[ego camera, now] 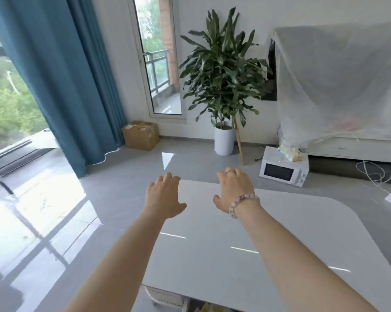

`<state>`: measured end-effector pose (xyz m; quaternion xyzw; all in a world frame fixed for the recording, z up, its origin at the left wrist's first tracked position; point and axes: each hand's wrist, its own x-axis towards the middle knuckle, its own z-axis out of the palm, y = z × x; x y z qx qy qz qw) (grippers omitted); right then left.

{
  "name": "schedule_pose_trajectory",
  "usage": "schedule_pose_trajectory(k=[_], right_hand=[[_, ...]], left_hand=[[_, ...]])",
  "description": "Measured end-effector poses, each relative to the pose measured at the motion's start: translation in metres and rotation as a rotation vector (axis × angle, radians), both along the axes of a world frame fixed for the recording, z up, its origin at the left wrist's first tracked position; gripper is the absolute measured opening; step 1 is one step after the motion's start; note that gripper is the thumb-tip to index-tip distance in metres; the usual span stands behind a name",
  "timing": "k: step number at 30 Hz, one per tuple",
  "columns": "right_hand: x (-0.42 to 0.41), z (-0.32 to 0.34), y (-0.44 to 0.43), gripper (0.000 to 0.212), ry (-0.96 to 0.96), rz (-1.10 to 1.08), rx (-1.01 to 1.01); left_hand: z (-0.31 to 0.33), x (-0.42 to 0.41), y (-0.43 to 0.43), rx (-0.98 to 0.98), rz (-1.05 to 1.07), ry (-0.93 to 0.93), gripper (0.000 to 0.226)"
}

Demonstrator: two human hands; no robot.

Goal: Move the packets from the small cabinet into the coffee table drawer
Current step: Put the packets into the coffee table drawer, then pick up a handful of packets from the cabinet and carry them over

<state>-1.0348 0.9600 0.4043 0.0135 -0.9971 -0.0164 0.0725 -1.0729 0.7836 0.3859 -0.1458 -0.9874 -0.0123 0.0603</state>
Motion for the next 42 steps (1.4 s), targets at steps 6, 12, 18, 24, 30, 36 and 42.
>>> schedule_pose_trajectory(k=[6,12,18,24,30,36,42], right_hand=[[-0.026,0.029,-0.133,0.051,0.073,0.191,0.002],[-0.035,0.043,-0.289,0.055,0.103,0.438,0.002],[-0.012,0.037,-0.443,0.060,0.091,0.681,0.028],[0.032,0.031,-0.562,0.056,0.071,0.932,-0.005],[0.073,0.029,-0.656,0.056,0.061,1.186,-0.010],[0.106,0.023,-0.736,0.057,0.013,1.425,0.012],[0.158,0.039,-0.810,0.053,-0.019,1.652,-0.032]], left_hand=[[0.040,0.010,-0.133,0.032,0.154,0.044,0.075],[0.058,0.043,-0.289,0.010,0.434,0.072,0.077],[0.060,0.104,-0.425,-0.030,0.708,0.061,0.076],[0.049,0.184,-0.517,-0.001,0.947,0.056,0.069],[0.043,0.253,-0.580,0.006,1.198,0.043,0.075],[0.025,0.307,-0.620,0.020,1.466,-0.022,0.079],[0.037,0.370,-0.649,0.023,1.689,0.027,0.078]])
